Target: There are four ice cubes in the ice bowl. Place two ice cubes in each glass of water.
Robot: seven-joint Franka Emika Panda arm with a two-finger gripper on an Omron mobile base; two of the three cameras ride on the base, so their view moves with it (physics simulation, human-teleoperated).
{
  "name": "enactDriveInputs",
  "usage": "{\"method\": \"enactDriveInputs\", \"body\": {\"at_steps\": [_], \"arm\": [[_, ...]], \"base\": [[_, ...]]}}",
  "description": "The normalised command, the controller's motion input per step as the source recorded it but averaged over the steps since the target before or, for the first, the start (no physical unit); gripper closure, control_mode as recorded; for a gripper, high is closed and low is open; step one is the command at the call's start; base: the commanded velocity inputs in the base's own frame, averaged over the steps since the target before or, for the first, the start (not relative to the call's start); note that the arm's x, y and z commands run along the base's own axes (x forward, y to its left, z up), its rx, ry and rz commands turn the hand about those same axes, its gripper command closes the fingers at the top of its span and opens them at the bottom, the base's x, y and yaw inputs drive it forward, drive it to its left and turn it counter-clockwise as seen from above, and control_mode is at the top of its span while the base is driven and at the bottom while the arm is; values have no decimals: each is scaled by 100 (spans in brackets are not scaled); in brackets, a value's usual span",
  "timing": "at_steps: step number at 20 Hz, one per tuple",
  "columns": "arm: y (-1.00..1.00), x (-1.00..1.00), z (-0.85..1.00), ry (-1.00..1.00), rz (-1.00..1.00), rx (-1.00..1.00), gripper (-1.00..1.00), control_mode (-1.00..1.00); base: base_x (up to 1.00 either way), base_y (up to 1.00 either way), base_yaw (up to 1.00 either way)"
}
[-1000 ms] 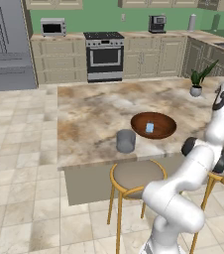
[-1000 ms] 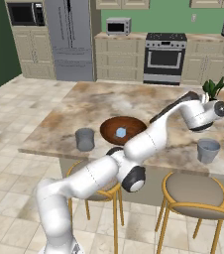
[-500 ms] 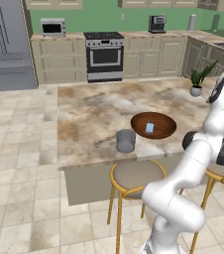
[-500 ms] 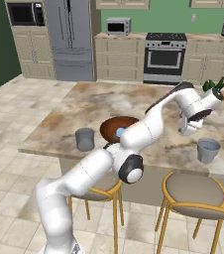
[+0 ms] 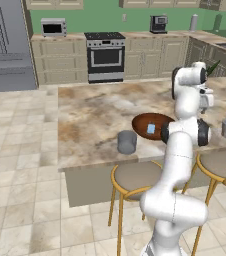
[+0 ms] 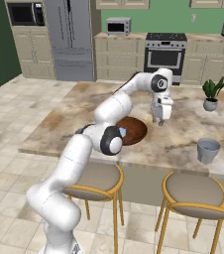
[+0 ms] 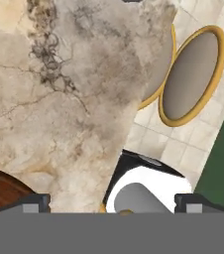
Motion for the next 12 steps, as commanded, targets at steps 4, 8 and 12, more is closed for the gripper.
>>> {"method": "enactDriveInputs", "body": {"at_steps": [4, 8, 12], "arm": [[79, -78, -45, 10, 52, -5, -100, -100], [11, -98, -74, -13, 56, 11, -100, -100], [-10, -76, -92, -44, 47, 40, -100, -100]], "base": [[0, 0, 0], [0, 0, 0], [0, 0, 0]]}}
